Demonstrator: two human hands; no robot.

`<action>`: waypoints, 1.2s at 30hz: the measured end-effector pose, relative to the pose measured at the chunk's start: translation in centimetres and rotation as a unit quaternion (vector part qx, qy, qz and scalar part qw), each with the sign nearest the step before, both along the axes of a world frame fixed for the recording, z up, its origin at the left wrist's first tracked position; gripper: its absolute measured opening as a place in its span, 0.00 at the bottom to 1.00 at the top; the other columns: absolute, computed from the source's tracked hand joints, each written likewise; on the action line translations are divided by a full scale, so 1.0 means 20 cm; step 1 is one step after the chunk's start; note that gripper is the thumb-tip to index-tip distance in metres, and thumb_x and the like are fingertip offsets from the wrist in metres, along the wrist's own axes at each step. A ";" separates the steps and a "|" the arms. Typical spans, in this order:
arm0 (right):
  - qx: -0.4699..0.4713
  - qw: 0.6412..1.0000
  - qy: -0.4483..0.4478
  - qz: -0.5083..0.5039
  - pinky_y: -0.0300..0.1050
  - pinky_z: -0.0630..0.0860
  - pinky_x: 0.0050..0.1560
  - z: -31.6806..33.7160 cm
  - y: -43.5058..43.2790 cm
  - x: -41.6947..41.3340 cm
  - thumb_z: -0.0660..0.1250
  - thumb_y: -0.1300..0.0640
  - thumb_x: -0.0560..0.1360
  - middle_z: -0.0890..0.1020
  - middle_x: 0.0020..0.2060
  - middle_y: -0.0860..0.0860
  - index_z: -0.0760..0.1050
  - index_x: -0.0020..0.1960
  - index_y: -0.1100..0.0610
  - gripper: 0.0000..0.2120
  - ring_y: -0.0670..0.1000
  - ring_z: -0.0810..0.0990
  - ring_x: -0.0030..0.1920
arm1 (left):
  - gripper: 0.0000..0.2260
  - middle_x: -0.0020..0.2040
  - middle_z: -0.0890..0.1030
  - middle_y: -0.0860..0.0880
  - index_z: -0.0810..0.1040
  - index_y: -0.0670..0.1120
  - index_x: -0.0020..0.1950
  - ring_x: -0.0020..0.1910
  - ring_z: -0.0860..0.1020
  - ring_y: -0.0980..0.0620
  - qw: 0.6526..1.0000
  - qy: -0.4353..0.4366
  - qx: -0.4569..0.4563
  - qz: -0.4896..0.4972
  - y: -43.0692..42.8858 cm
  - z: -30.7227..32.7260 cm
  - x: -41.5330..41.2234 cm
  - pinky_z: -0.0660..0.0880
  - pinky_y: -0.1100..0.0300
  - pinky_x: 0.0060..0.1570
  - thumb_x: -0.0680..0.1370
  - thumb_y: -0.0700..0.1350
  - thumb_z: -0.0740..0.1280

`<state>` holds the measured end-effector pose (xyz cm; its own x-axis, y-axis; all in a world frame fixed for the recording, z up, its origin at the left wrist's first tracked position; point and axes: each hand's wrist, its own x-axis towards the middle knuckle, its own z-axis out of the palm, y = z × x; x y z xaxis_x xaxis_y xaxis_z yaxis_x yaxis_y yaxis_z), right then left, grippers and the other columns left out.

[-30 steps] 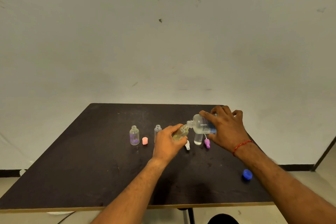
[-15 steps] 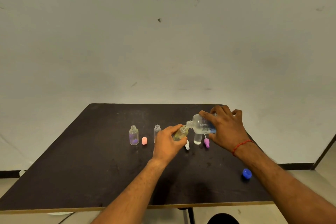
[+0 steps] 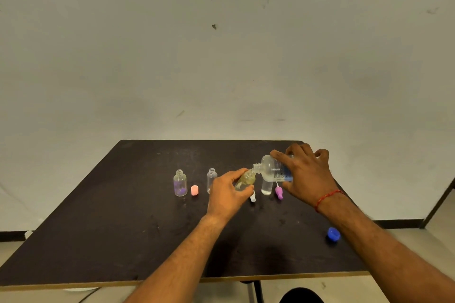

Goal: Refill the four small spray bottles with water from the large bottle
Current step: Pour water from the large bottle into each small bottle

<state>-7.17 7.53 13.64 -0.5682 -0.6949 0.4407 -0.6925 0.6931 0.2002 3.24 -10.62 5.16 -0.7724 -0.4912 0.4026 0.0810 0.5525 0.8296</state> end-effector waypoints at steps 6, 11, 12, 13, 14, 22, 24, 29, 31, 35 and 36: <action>-0.010 0.999 -0.046 -0.016 0.55 0.63 0.62 -0.06 0.03 0.01 0.69 0.37 0.70 0.75 0.61 0.47 0.59 0.73 0.42 0.36 0.50 0.73 0.61 | 0.20 0.57 0.83 0.60 0.80 0.50 0.68 0.55 0.79 0.66 0.999 0.007 0.018 -0.026 0.00 0.00 -0.03 0.71 0.79 0.51 0.76 0.45 0.75; -0.069 0.992 -0.101 -0.031 0.54 0.63 0.58 -0.13 0.06 0.00 0.66 0.33 0.68 0.79 0.56 0.42 0.63 0.67 0.42 0.31 0.47 0.78 0.53 | 0.19 0.55 0.83 0.61 0.79 0.53 0.66 0.56 0.79 0.66 0.999 0.005 0.025 -0.035 -0.02 -0.01 -0.06 0.72 0.75 0.52 0.76 0.47 0.75; -0.083 0.989 -0.113 -0.038 0.54 0.64 0.58 -0.15 0.08 -0.01 0.66 0.32 0.68 0.79 0.55 0.42 0.63 0.66 0.42 0.31 0.47 0.78 0.52 | 0.19 0.56 0.83 0.60 0.79 0.53 0.66 0.56 0.80 0.64 0.999 -0.003 0.023 -0.031 -0.02 -0.01 -0.08 0.72 0.74 0.54 0.76 0.48 0.76; -0.095 0.987 -0.122 -0.043 0.53 0.64 0.57 -0.16 0.09 -0.01 0.66 0.31 0.68 0.79 0.55 0.42 0.63 0.66 0.42 0.31 0.47 0.78 0.52 | 0.19 0.56 0.83 0.60 0.79 0.53 0.65 0.57 0.80 0.63 0.999 -0.011 0.022 -0.025 -0.03 -0.01 -0.09 0.73 0.73 0.55 0.75 0.48 0.76; -0.105 0.985 -0.128 -0.047 0.52 0.64 0.56 -0.17 0.10 -0.01 0.66 0.31 0.67 0.79 0.54 0.42 0.63 0.65 0.42 0.31 0.46 0.78 0.51 | 0.19 0.56 0.83 0.59 0.79 0.52 0.65 0.57 0.80 0.62 0.999 -0.018 0.022 -0.018 -0.05 -0.02 -0.11 0.73 0.71 0.56 0.75 0.48 0.76; -0.171 0.965 -0.187 -0.074 0.50 0.65 0.54 -0.21 0.17 0.01 0.69 0.31 0.65 0.78 0.47 0.39 0.65 0.62 0.41 0.30 0.44 0.78 0.46 | 0.17 0.53 0.84 0.52 0.79 0.50 0.60 0.53 0.82 0.55 0.994 -0.096 0.036 0.044 -0.14 -0.11 -0.27 0.79 0.58 0.58 0.73 0.45 0.78; -0.179 0.961 -0.196 -0.077 0.50 0.65 0.54 -0.23 0.18 0.01 0.69 0.31 0.64 0.78 0.47 0.39 0.65 0.62 0.41 0.31 0.44 0.78 0.46 | 0.17 0.52 0.84 0.52 0.79 0.50 0.59 0.53 0.82 0.54 0.991 -0.115 0.039 0.054 -0.16 -0.14 -0.29 0.81 0.54 0.58 0.73 0.45 0.79; -0.190 0.956 -0.208 -0.077 0.51 0.65 0.56 -0.25 0.21 -0.01 0.69 0.31 0.65 0.80 0.49 0.40 0.65 0.63 0.41 0.32 0.45 0.79 0.48 | 0.15 0.50 0.84 0.53 0.80 0.49 0.58 0.50 0.82 0.54 0.986 -0.146 0.017 0.076 -0.16 -0.17 -0.33 0.79 0.58 0.56 0.74 0.44 0.78; -0.193 0.955 -0.210 -0.077 0.50 0.65 0.56 -0.24 0.21 -0.01 0.69 0.31 0.65 0.80 0.51 0.40 0.65 0.64 0.42 0.33 0.46 0.79 0.50 | 0.14 0.49 0.83 0.52 0.80 0.49 0.58 0.49 0.82 0.54 0.985 -0.150 0.014 0.078 -0.16 -0.18 -0.35 0.78 0.59 0.55 0.74 0.43 0.77; -0.195 0.954 -0.214 -0.075 0.50 0.64 0.57 -0.24 0.21 -0.02 0.70 0.31 0.65 0.79 0.55 0.42 0.64 0.66 0.43 0.34 0.46 0.78 0.52 | 0.13 0.51 0.83 0.51 0.80 0.48 0.59 0.51 0.81 0.52 0.983 -0.160 0.005 0.085 -0.17 -0.17 -0.37 0.77 0.58 0.56 0.75 0.43 0.75; -0.198 0.954 -0.212 -0.072 0.50 0.65 0.57 -0.24 0.21 -0.03 0.70 0.31 0.65 0.79 0.54 0.42 0.64 0.66 0.43 0.34 0.46 0.78 0.52 | 0.14 0.51 0.83 0.50 0.80 0.47 0.59 0.52 0.81 0.51 0.983 -0.161 0.002 0.088 -0.17 -0.17 -0.37 0.77 0.57 0.57 0.75 0.43 0.75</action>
<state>-7.68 11.81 8.87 -0.8314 -0.4220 0.3616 -0.5441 0.7506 -0.3749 -4.19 -13.99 1.67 -0.7629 -0.6293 0.1486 -0.2828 0.5314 0.7985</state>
